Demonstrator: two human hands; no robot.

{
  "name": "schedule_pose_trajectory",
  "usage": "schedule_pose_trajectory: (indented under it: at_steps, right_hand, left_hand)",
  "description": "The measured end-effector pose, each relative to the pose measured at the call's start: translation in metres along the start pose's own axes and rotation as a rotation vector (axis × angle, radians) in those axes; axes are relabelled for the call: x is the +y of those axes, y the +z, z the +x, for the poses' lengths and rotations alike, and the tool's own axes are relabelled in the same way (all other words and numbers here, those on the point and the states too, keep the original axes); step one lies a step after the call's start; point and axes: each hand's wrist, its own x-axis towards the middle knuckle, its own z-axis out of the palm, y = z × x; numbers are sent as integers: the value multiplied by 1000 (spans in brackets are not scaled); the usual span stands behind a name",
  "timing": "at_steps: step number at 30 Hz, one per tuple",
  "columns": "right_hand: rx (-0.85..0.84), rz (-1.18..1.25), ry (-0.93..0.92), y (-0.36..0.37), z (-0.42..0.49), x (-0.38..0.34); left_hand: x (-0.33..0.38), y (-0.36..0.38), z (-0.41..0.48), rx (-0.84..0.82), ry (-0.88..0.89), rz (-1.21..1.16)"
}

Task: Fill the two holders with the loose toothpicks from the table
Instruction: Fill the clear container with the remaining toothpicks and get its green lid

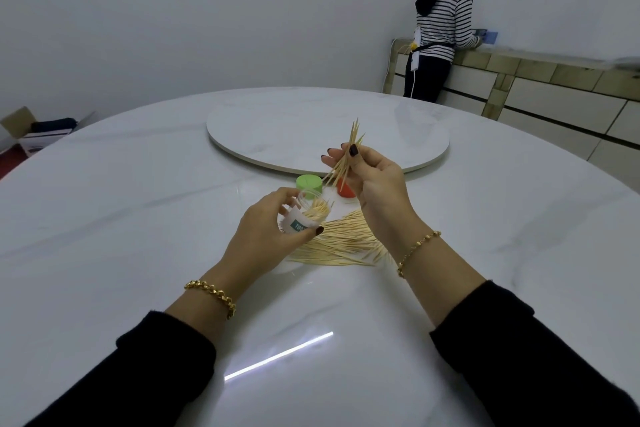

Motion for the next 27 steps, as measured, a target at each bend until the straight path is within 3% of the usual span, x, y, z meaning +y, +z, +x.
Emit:
schedule_pose_trajectory:
  at_steps: [6, 15, 27]
  right_hand:
    - [-11, 10, 39, 4, -4, 12]
    - [-11, -168, 26, 5, -8, 42]
    - [29, -375, -184, 3, -10, 51]
  left_hand:
    - [1, 0, 0, 0, -6, -13]
    - [2, 0, -1, 23, -19, -25]
    - [3, -1, -1, 26, -19, -22]
